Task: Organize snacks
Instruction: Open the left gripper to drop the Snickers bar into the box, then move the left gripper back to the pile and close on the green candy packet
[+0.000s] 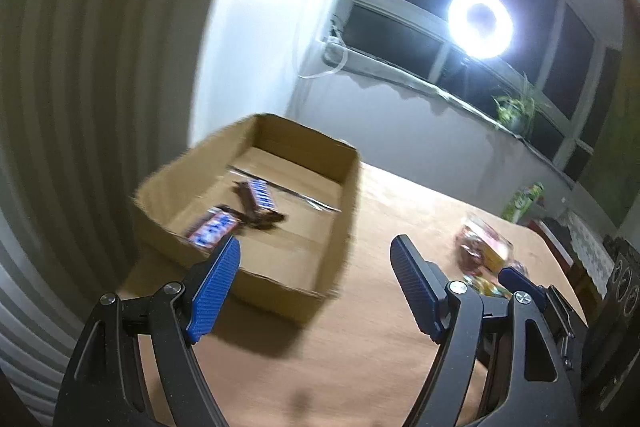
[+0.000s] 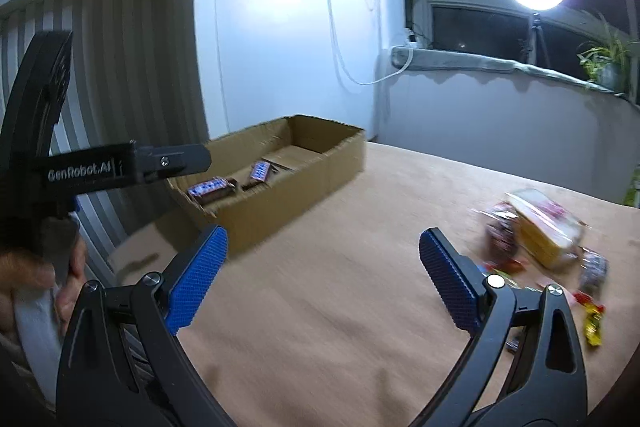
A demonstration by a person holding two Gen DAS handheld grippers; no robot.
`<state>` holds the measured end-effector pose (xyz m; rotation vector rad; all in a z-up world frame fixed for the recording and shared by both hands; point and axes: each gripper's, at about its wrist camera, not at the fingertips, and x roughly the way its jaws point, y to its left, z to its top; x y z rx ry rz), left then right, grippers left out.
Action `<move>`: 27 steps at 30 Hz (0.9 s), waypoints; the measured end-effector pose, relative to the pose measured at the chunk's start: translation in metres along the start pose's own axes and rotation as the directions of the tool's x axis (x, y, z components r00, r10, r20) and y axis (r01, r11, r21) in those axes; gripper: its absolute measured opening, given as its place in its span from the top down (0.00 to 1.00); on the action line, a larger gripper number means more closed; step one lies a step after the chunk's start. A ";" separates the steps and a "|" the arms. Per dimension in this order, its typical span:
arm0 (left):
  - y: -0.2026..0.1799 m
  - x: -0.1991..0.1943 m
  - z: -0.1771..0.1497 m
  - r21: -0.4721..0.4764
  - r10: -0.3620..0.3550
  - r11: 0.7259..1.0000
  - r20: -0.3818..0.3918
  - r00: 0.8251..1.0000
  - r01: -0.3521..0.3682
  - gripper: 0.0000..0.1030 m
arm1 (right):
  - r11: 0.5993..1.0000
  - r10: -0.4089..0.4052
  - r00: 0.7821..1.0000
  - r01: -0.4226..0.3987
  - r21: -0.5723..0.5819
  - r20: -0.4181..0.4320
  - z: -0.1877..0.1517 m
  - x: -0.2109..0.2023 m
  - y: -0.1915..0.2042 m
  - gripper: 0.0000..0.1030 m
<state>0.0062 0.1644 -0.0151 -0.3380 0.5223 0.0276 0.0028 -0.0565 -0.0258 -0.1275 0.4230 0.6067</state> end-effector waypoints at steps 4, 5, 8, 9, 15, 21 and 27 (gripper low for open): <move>-0.026 0.009 -0.011 0.044 -0.035 0.998 -0.040 0.999 0.037 0.25 | 0.998 -0.063 0.998 0.063 0.009 -0.005 -0.019 -0.021 -0.020 0.04; -0.031 0.011 -0.013 0.051 -0.043 0.998 -0.047 0.998 0.045 0.25 | 0.997 -0.074 0.997 0.074 0.011 -0.004 -0.023 -0.024 -0.024 0.04; -0.047 0.016 -0.020 0.078 -0.063 0.995 -0.069 0.996 0.068 0.25 | 0.992 -0.129 0.992 0.129 0.016 0.005 -0.035 -0.040 -0.039 0.04; -0.051 0.018 -0.021 0.085 -0.070 0.993 -0.076 0.995 0.076 0.25 | 0.989 -0.149 0.989 0.149 0.014 0.005 -0.040 -0.045 -0.044 0.04; -0.084 0.031 -0.038 0.135 -0.102 0.984 -0.135 0.986 0.121 0.24 | 0.970 -0.239 0.971 0.239 0.047 -0.002 -0.058 -0.065 -0.077 0.04; -0.122 0.041 -0.061 0.184 -0.168 0.960 -0.216 0.962 0.209 0.24 | 0.947 -0.283 0.958 0.285 0.148 -0.033 -0.073 -0.085 -0.125 0.04; -0.166 0.052 -0.087 0.246 -0.225 0.921 -0.296 0.928 0.301 0.24 | 0.941 -0.221 0.971 0.237 0.241 -0.092 -0.080 -0.090 -0.166 0.37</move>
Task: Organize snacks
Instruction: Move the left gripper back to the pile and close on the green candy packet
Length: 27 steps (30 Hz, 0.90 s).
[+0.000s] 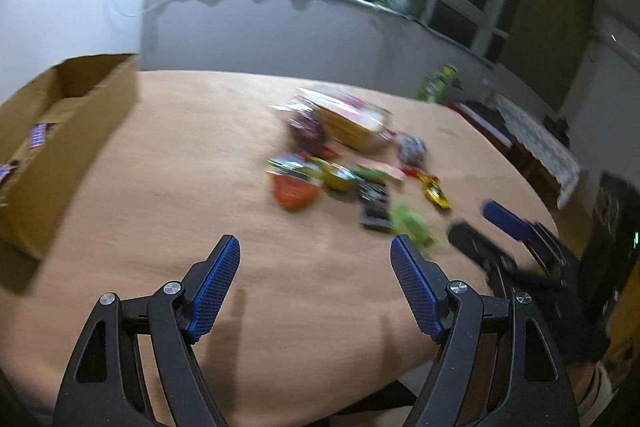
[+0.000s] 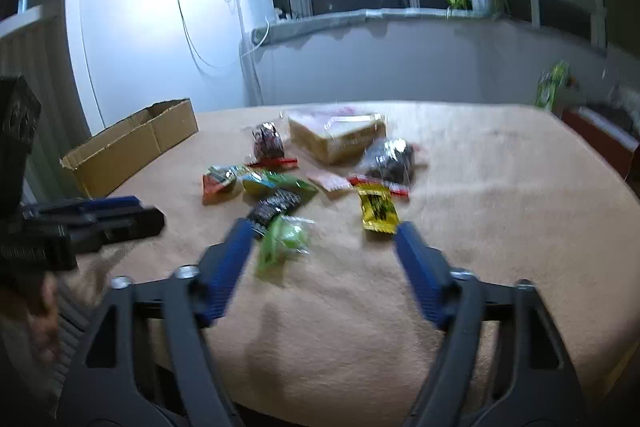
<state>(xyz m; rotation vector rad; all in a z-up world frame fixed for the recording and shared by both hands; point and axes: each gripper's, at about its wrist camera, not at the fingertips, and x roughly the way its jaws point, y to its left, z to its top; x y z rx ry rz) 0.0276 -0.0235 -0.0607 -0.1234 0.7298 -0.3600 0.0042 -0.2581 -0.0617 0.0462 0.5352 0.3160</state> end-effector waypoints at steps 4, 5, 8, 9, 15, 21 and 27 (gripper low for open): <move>-0.024 0.014 -0.003 0.061 -0.020 0.998 -0.034 0.999 0.022 0.24 | 1.000 0.021 0.999 -0.021 -0.003 -0.037 -0.001 0.009 -0.004 0.47; -0.029 0.015 -0.003 0.074 -0.021 0.997 -0.036 0.999 0.024 0.24 | 1.000 0.027 0.999 -0.027 -0.004 -0.043 -0.001 0.011 -0.004 0.49; -0.039 0.018 -0.004 0.099 -0.031 0.994 -0.045 0.999 0.035 0.24 | 0.998 0.053 0.995 -0.055 -0.023 -0.084 -0.001 0.023 0.000 0.55; -0.040 0.019 -0.004 0.102 -0.030 0.994 -0.040 0.999 0.034 0.25 | 0.998 0.059 0.993 -0.062 -0.022 -0.102 -0.001 0.028 0.000 0.57; -0.037 0.022 -0.001 0.093 -0.012 0.996 -0.035 0.999 0.016 0.34 | 0.995 0.094 0.987 -0.099 -0.027 -0.130 0.003 0.043 0.004 0.58; -0.034 0.025 -0.001 0.086 -0.002 0.996 -0.050 0.999 0.007 0.37 | 0.990 0.132 0.980 -0.139 -0.035 -0.146 0.010 0.053 0.004 0.58; -0.035 0.025 -0.005 0.092 -0.014 0.996 -0.062 0.998 0.020 0.37 | 0.980 0.151 0.970 -0.172 -0.096 -0.192 0.018 0.068 0.009 0.73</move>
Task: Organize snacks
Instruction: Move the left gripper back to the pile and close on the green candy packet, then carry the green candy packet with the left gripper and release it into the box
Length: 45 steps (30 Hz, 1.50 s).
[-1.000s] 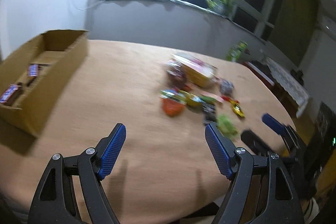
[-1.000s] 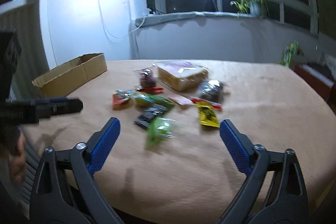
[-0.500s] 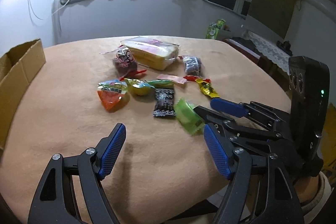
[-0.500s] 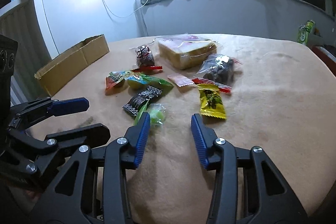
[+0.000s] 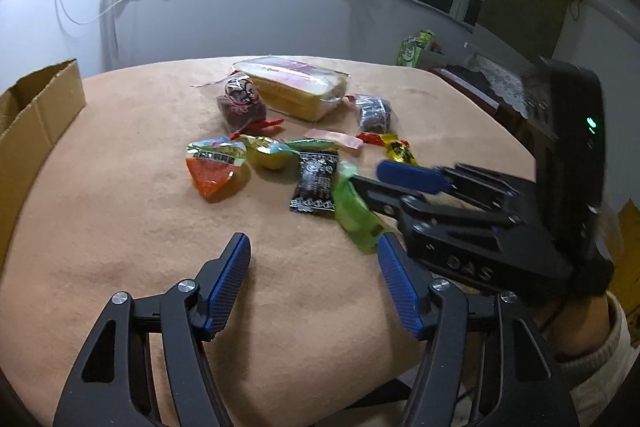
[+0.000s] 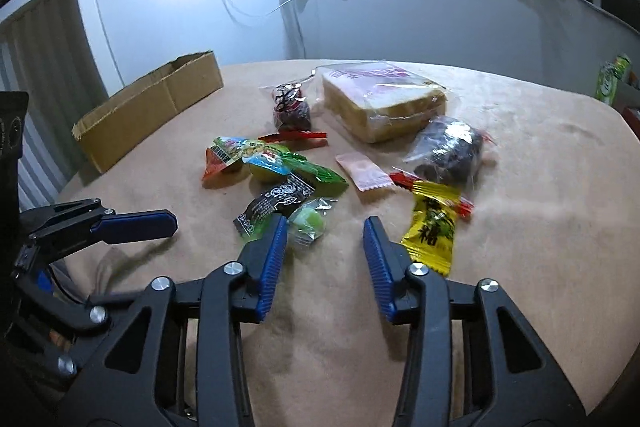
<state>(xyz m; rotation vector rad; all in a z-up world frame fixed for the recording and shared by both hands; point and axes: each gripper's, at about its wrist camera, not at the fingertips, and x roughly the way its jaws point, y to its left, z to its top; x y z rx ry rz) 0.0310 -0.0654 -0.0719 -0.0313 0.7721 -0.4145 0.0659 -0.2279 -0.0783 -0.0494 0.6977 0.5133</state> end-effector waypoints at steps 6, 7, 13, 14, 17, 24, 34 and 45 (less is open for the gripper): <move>-0.013 0.010 0.002 0.044 0.008 0.999 -0.017 1.000 -0.007 0.37 | 1.000 -0.003 1.000 0.003 0.009 0.020 -0.007 -0.006 -0.003 0.87; -0.014 0.014 0.003 0.054 0.017 0.998 -0.027 0.999 -0.016 0.37 | 1.000 -0.003 1.000 0.003 0.017 0.023 -0.009 -0.008 -0.004 0.88; -0.019 0.024 0.007 0.095 0.070 0.993 -0.037 0.997 -0.066 0.56 | 0.997 0.031 0.999 -0.034 0.071 0.041 -0.025 -0.027 -0.016 0.93; -0.019 0.025 0.007 0.097 0.076 0.993 -0.035 0.997 -0.072 0.63 | 0.996 0.034 0.999 -0.038 0.077 0.042 -0.026 -0.029 -0.016 0.93; -0.018 0.025 0.007 0.105 0.085 0.991 -0.028 0.996 -0.081 0.79 | 0.997 0.034 0.999 -0.036 0.074 0.035 -0.029 -0.032 -0.014 0.93; -0.011 0.020 0.006 0.080 0.055 0.995 -0.022 0.998 -0.053 0.79 | 0.999 -0.018 1.000 0.017 0.043 0.018 -0.013 -0.018 -0.006 0.63; 0.002 0.001 0.005 0.031 0.025 0.999 0.015 1.000 -0.025 0.79 | 0.995 -0.093 0.996 0.092 0.043 0.018 -0.004 -0.005 -0.006 0.71; 0.010 -0.014 0.004 0.007 0.010 1.000 0.056 0.998 -0.011 0.79 | 0.992 -0.097 0.991 0.088 0.091 0.094 -0.012 -0.032 -0.005 0.77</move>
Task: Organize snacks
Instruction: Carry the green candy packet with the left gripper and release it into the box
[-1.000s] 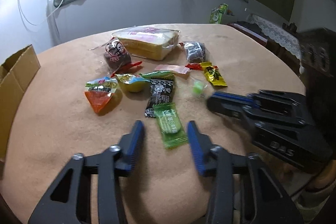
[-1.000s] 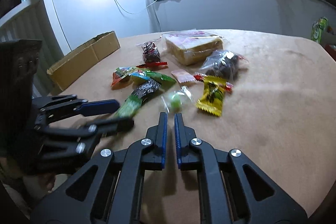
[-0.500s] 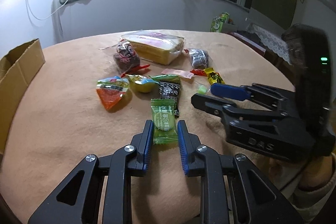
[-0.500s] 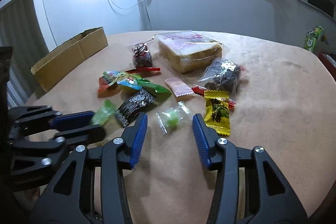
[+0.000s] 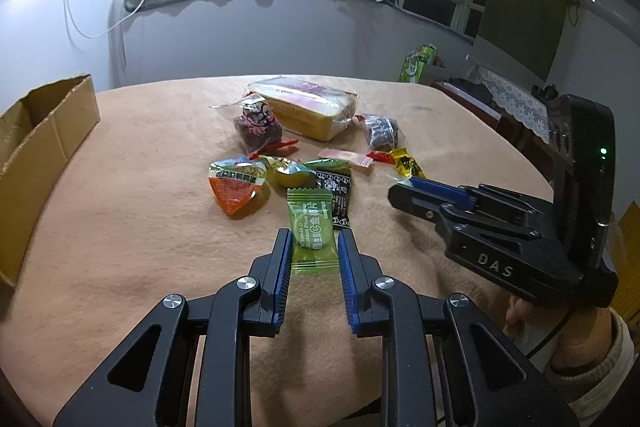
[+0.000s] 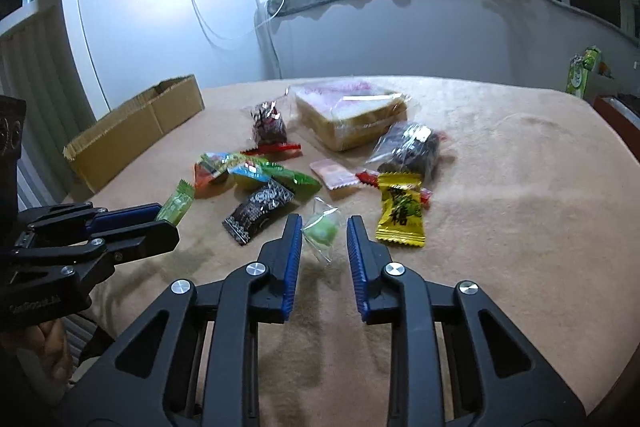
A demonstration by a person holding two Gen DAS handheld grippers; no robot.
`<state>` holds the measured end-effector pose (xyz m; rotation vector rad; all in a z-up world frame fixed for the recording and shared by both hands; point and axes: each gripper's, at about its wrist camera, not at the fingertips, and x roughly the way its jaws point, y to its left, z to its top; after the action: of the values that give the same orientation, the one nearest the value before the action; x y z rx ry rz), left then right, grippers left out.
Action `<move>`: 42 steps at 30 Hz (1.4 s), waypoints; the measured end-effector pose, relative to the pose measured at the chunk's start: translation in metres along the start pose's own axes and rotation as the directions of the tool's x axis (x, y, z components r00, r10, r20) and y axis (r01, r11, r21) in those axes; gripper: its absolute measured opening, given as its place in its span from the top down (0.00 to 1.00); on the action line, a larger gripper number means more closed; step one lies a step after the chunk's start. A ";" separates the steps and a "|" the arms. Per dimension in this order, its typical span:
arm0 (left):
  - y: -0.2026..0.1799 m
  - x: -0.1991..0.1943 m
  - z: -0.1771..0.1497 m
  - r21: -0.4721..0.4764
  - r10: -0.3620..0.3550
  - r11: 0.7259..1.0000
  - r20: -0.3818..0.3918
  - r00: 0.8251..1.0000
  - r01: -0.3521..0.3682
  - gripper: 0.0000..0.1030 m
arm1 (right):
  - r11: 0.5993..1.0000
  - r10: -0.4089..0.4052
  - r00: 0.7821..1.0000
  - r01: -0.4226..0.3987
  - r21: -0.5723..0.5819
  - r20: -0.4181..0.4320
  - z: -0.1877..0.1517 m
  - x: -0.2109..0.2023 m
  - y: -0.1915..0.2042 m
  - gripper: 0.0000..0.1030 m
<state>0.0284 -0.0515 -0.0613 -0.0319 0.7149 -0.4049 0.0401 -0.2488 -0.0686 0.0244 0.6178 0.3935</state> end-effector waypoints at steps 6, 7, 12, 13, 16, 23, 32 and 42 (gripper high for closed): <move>0.004 -0.011 0.002 -0.011 -0.004 1.000 0.030 1.000 0.004 0.79 | 1.000 0.001 0.998 -0.002 0.017 0.059 0.010 -0.020 0.000 0.77; 0.005 -0.013 0.002 -0.013 -0.004 1.000 0.036 0.999 0.005 0.79 | 1.000 -0.001 0.998 0.000 0.016 0.067 0.012 -0.023 0.000 0.77; 0.011 -0.023 0.006 -0.027 0.002 1.000 0.063 0.998 0.000 0.79 | 1.000 0.004 0.996 -0.004 0.000 0.093 0.023 -0.032 0.009 0.77; 0.013 -0.026 0.006 -0.032 0.004 0.999 0.071 0.997 -0.002 0.79 | 1.000 0.008 0.996 -0.008 -0.003 0.094 0.024 -0.032 0.010 0.77; 0.019 -0.033 0.007 -0.044 0.009 0.999 0.089 0.996 -0.005 0.79 | 1.000 0.016 0.995 -0.014 -0.018 0.103 0.030 -0.034 0.019 0.77; 0.038 -0.050 0.008 -0.079 0.026 0.997 0.133 0.991 -0.016 0.79 | 0.997 0.043 0.993 -0.036 -0.064 0.107 0.042 -0.029 0.046 0.77; 0.075 -0.077 0.010 -0.139 0.062 0.990 0.199 0.978 -0.035 0.79 | 0.985 0.103 0.990 -0.089 -0.149 0.094 0.064 -0.008 0.103 0.77; 0.151 -0.116 0.010 -0.256 0.190 0.959 0.264 0.946 -0.121 0.79 | 0.929 0.260 0.963 -0.228 -0.290 0.076 0.095 0.030 0.206 0.77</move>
<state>0.0089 0.1302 -0.0055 -0.2535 0.4712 -0.1549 0.0436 -0.0378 0.0209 -0.1472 0.4429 0.7148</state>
